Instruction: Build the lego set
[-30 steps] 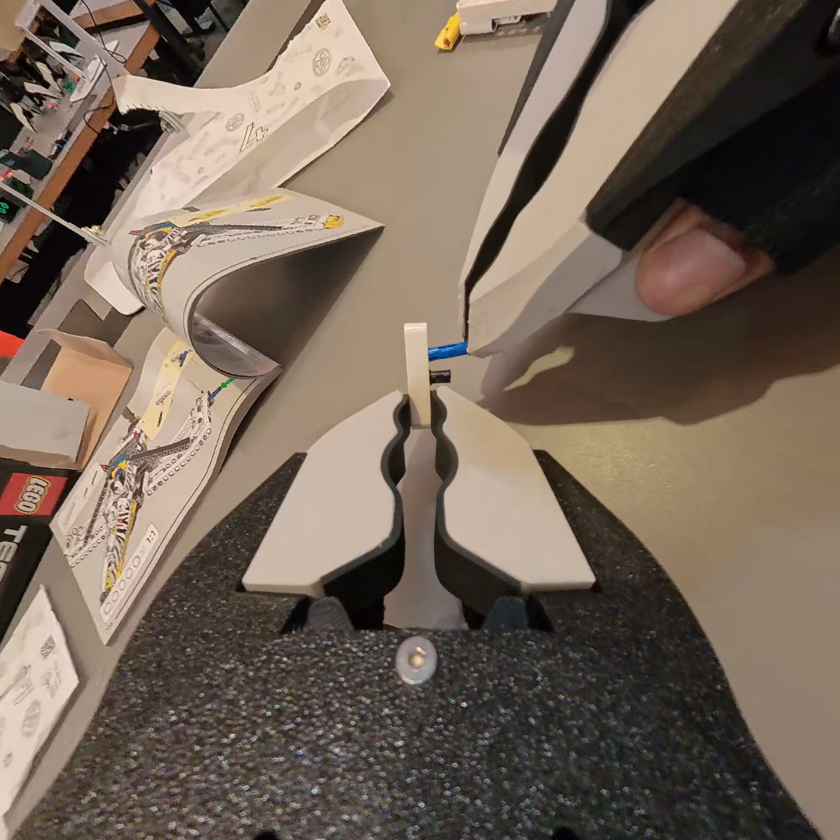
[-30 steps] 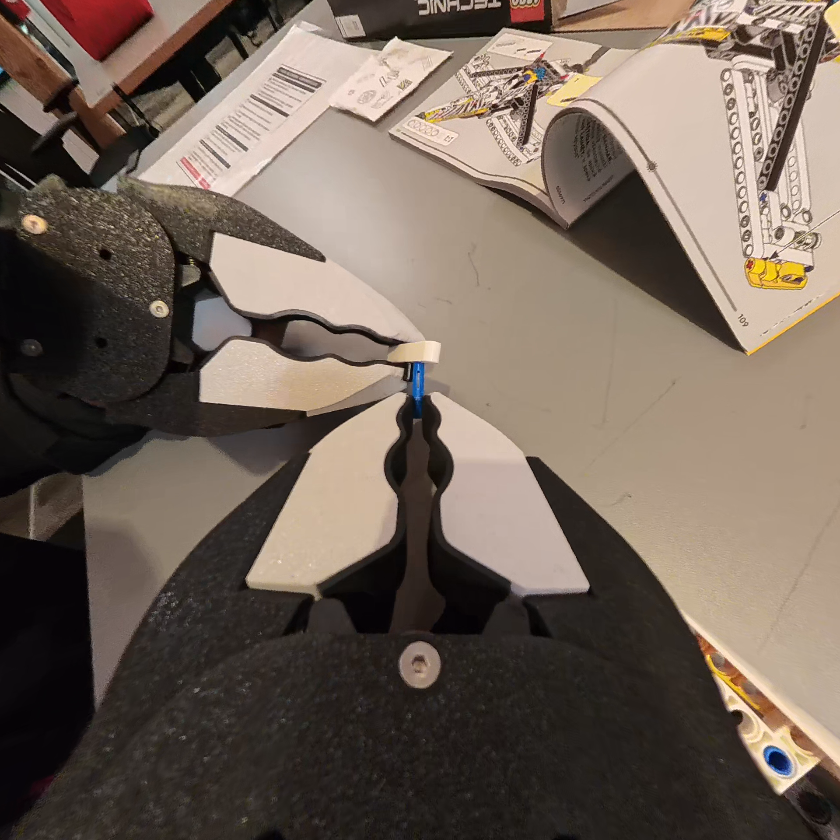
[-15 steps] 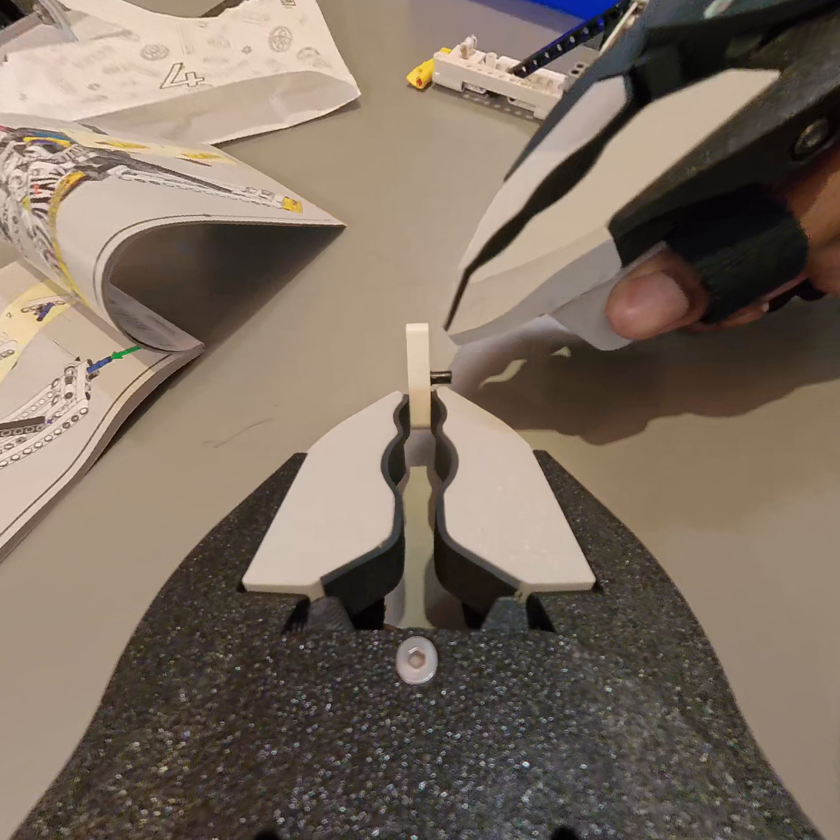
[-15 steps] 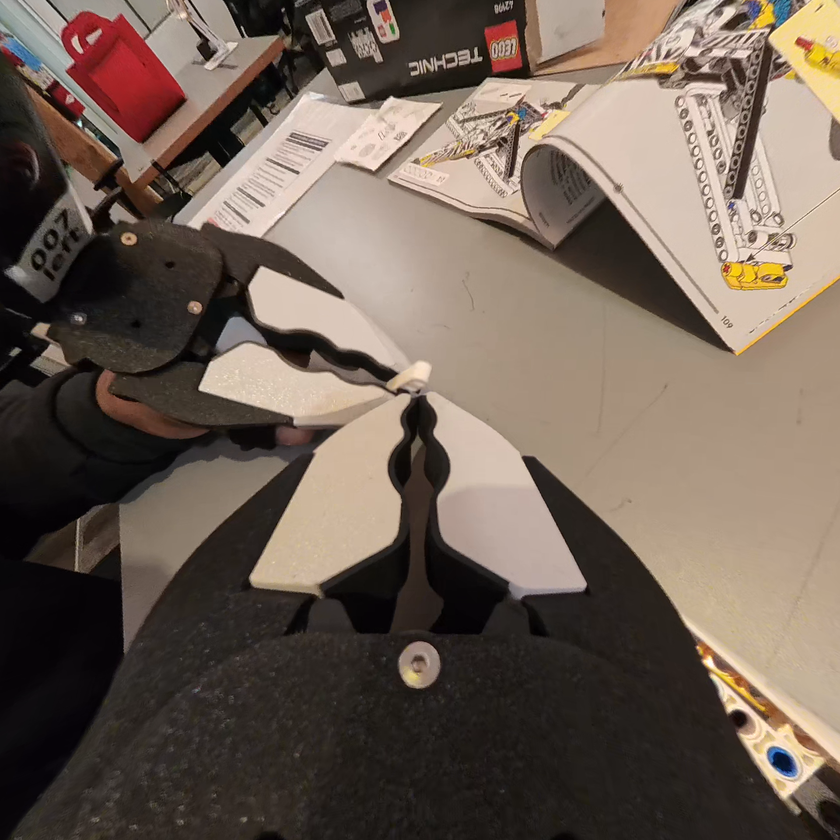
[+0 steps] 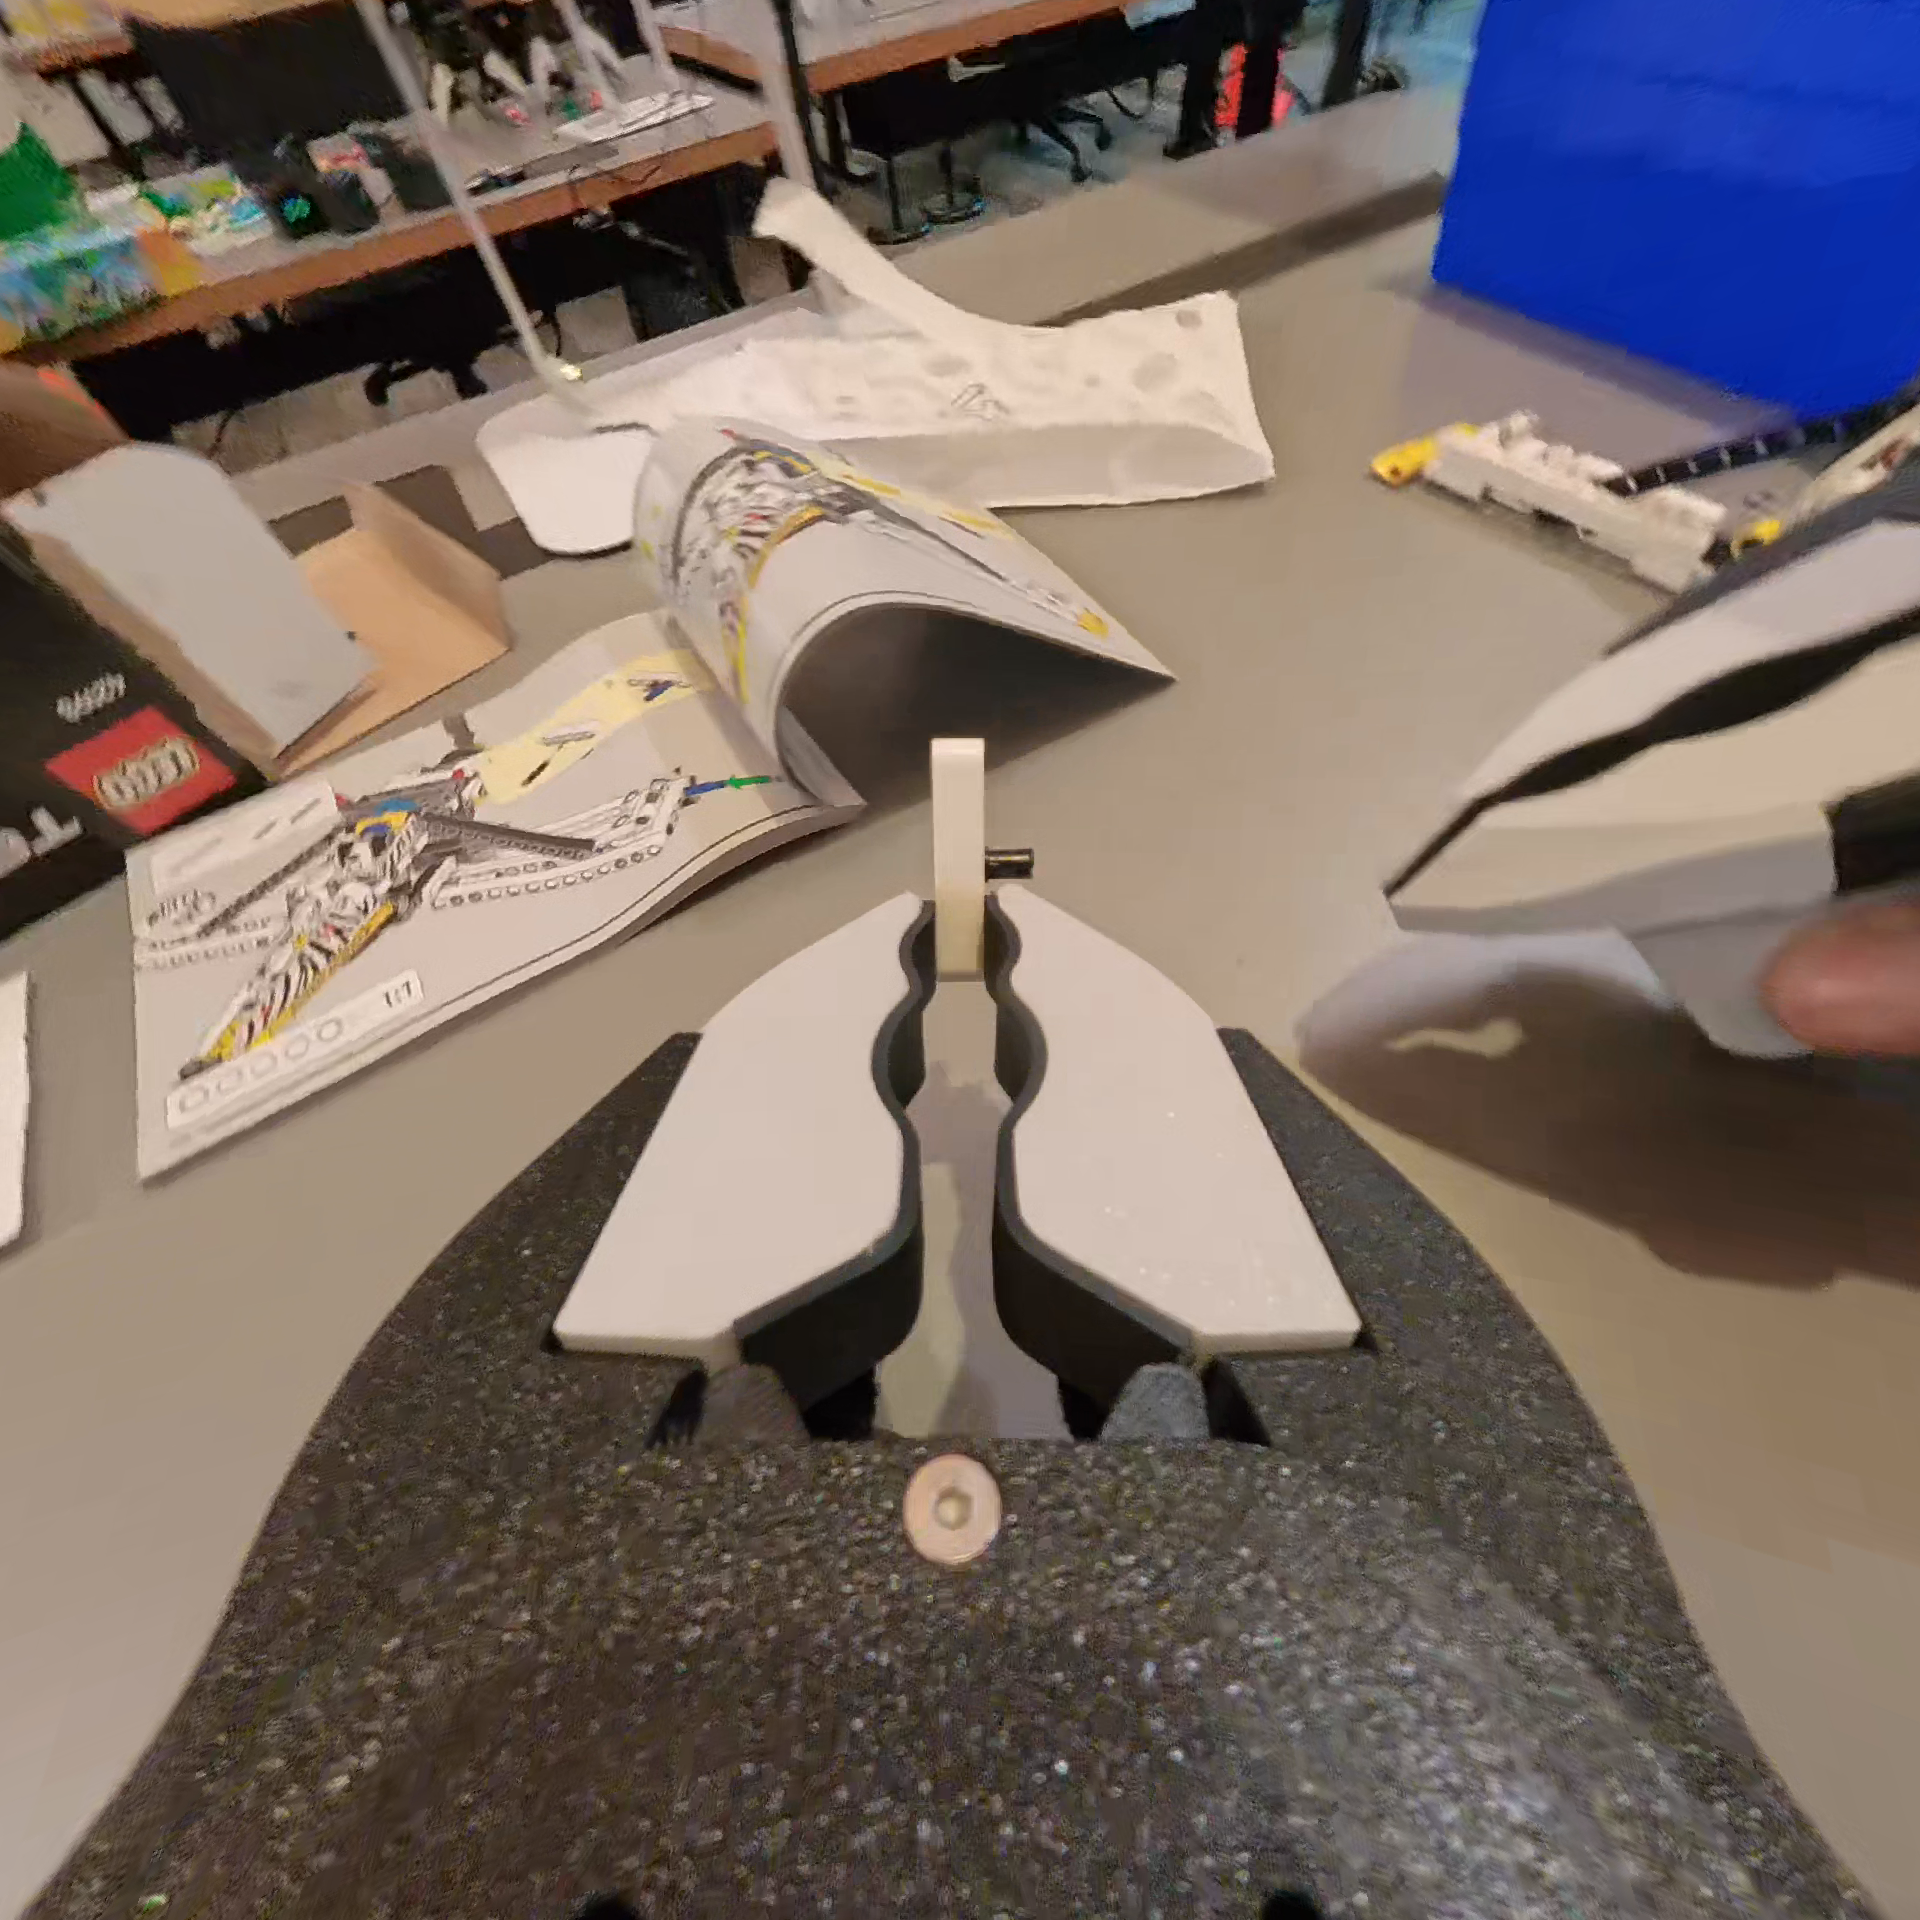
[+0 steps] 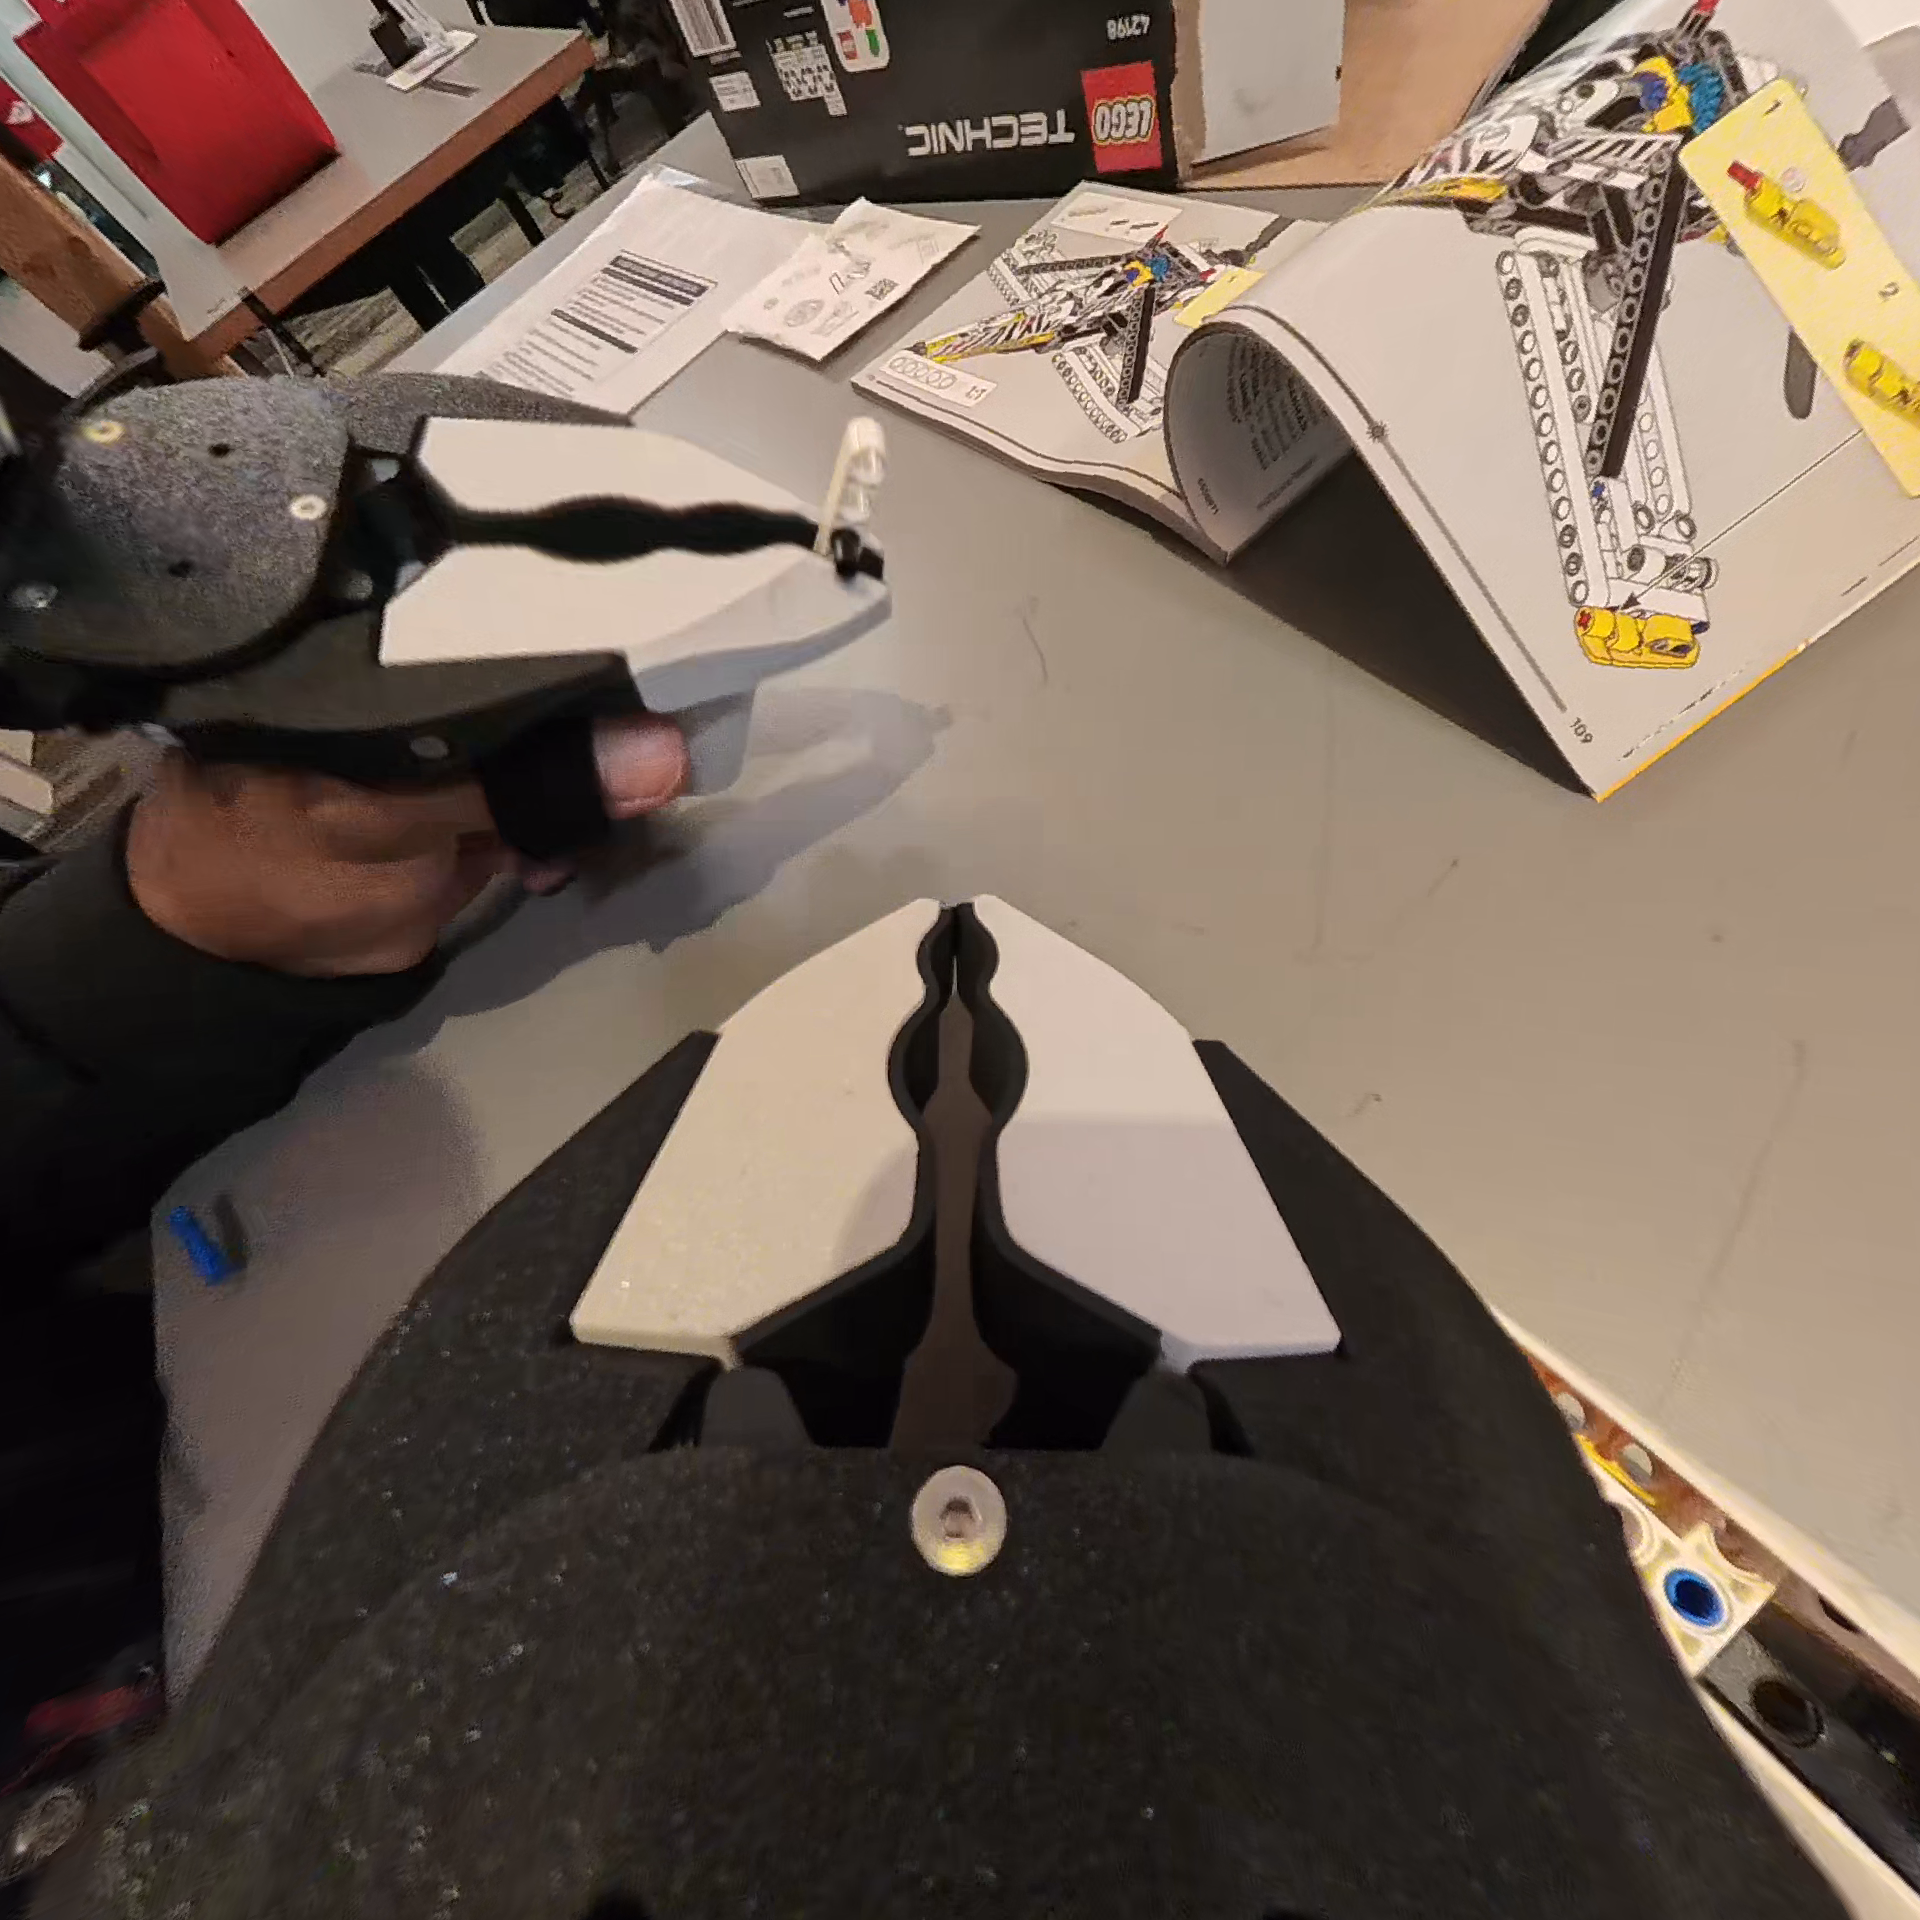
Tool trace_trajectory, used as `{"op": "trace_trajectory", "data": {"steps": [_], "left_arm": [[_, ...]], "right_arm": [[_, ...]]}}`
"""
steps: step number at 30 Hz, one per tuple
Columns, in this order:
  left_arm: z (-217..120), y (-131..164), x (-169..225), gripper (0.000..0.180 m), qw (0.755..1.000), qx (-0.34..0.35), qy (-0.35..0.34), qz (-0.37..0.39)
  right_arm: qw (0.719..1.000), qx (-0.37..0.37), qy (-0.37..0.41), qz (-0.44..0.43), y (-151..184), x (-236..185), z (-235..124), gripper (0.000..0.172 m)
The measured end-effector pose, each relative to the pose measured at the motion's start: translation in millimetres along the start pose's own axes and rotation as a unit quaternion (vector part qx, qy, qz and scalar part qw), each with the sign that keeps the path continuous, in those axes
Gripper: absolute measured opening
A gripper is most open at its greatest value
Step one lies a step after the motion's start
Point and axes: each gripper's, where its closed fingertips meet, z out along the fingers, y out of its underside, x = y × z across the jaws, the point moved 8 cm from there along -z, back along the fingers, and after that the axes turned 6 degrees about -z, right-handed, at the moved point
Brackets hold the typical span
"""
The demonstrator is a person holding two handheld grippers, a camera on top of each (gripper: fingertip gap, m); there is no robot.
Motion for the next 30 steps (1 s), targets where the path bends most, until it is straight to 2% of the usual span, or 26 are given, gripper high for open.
{"op": "trace_trajectory", "data": {"steps": [7,12,21,24,30], "left_arm": [[-2.2,-0.4,-19.4,0.008,0.998,0.019,-0.014,-0.065],[-12.4,-6.0,-18.9,0.008,0.994,0.054,-0.023,-0.094],[-18.9,-17.0,-21.5,0.008,0.995,0.081,-0.021,-0.059],[-17.6,-12.7,-27.7,0.008,0.997,0.064,-0.022,-0.026],[-3.3,4.4,-30.6,0.008,0.999,-0.027,0.023,0.013]], "right_arm": [[1.0,-0.002,-0.016,0.002,0.3,0.0,3.2,0.0],[1.0,-0.002,-0.014,-0.008,2.0,-4.2,1.9,0.0],[1.0,-0.001,-0.01,-0.018,2.3,-5.8,3.2,0.0],[0.999,-0.006,-0.004,-0.033,2.3,-4.8,5.3,0.0],[0.999,-0.02,-0.022,-0.035,2.6,-3.1,9.4,0.0]]}}
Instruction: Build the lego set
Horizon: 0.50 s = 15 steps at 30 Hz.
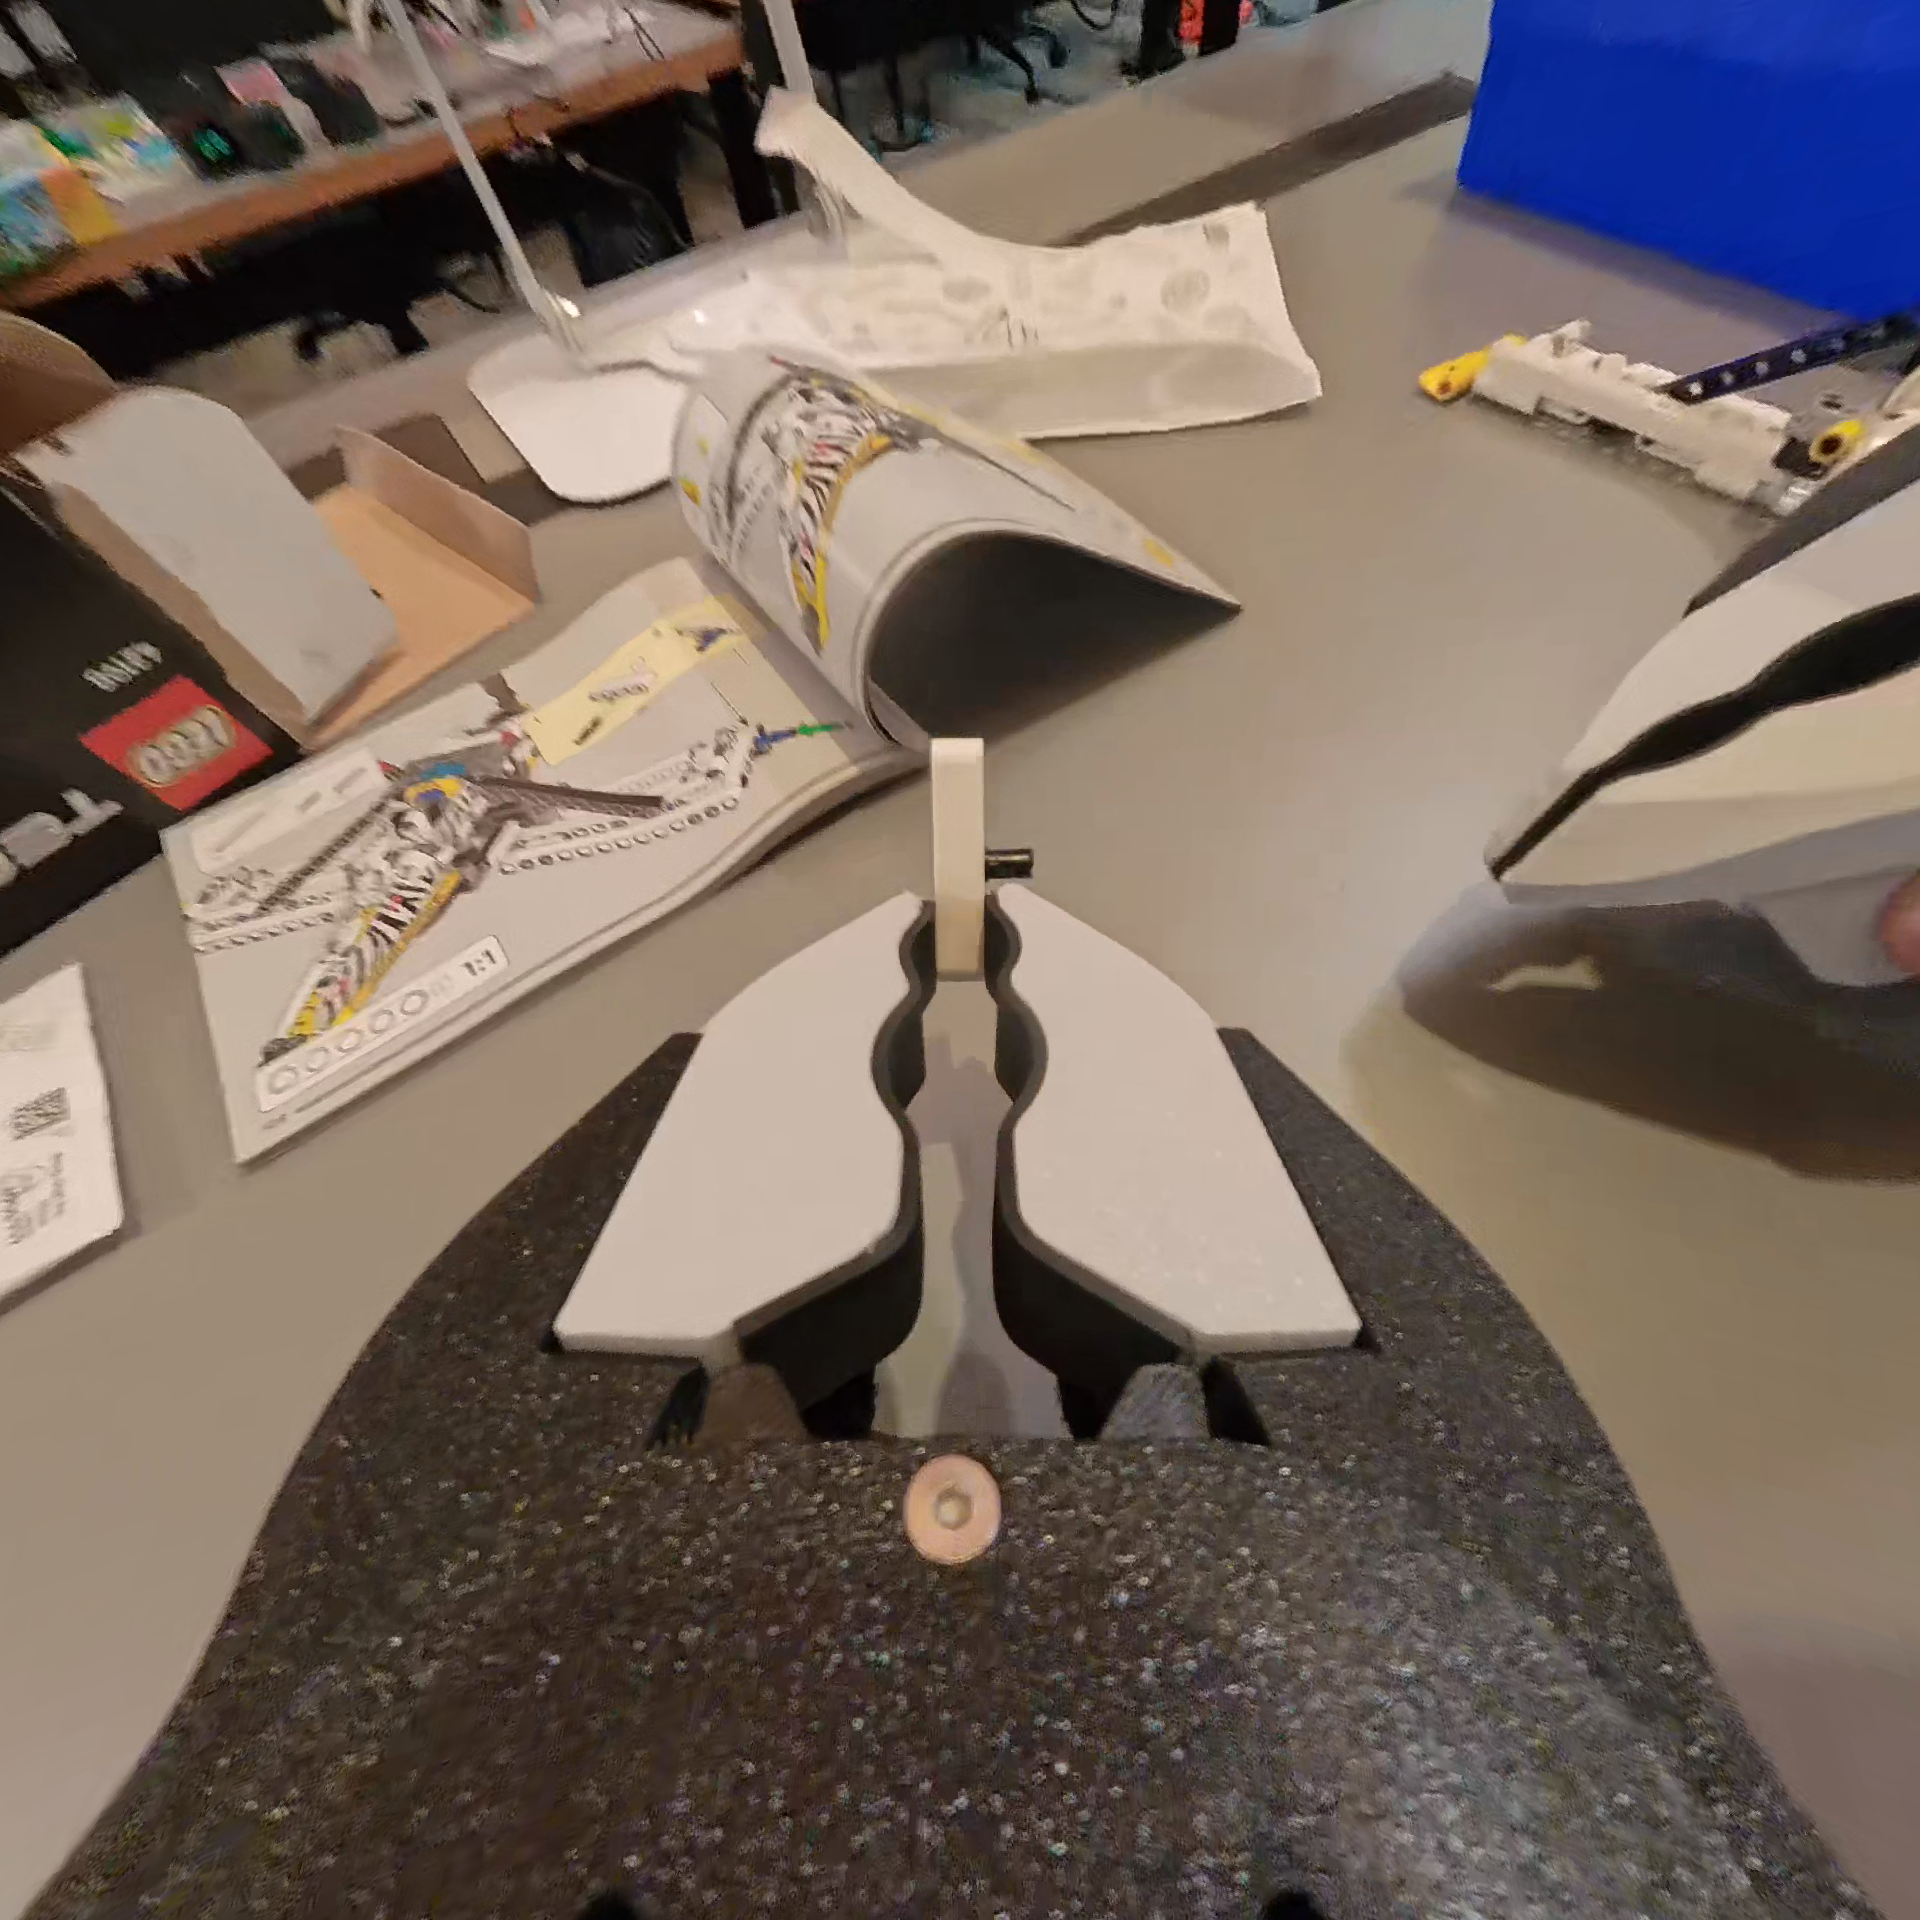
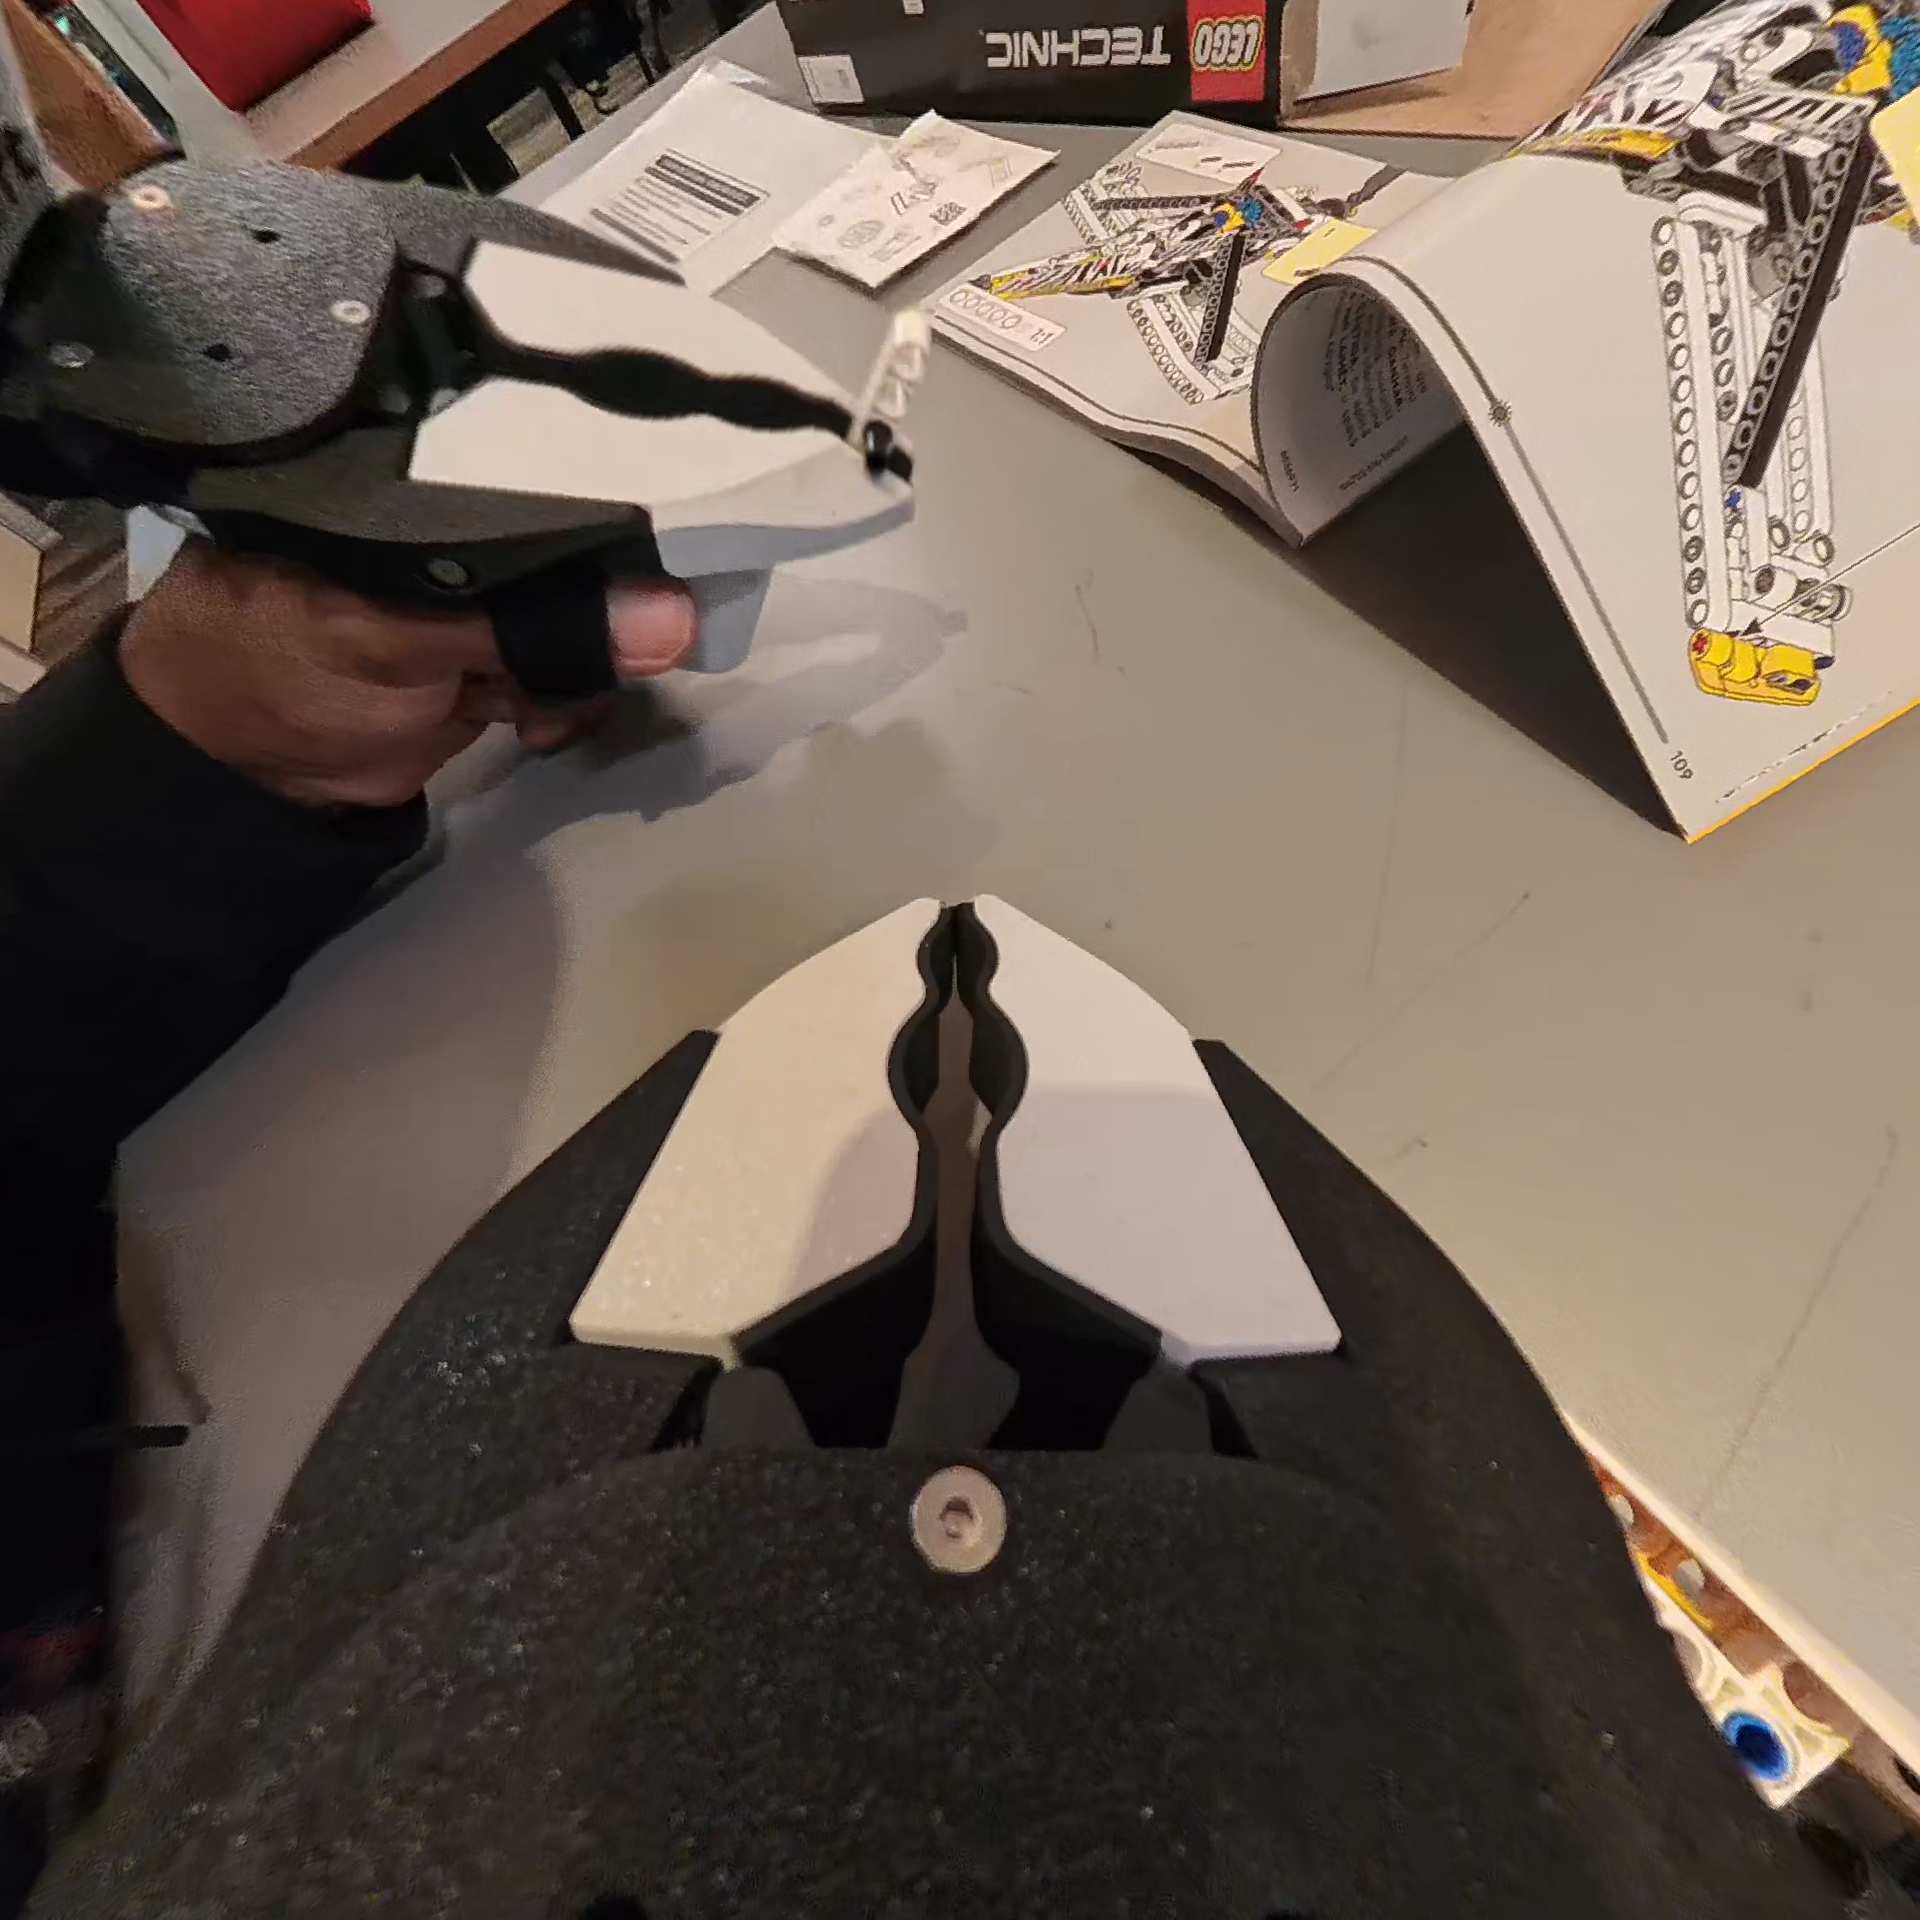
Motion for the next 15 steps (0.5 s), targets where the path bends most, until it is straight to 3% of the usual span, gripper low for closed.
{"op": "trace_trajectory", "data": {"steps": [7,15], "left_arm": [[8.9,6.3,1.9,0.008,0.994,-0.058,0.085,-0.028],[2.5,4.6,-5.7,0.008,0.987,-0.021,0.139,-0.071]], "right_arm": [[1.0,-0.011,-0.008,-0.011,0.8,-1.9,2.3,0.0],[0.999,-0.018,-0.008,-0.03,1.6,-5.4,3.2,0.0]]}}
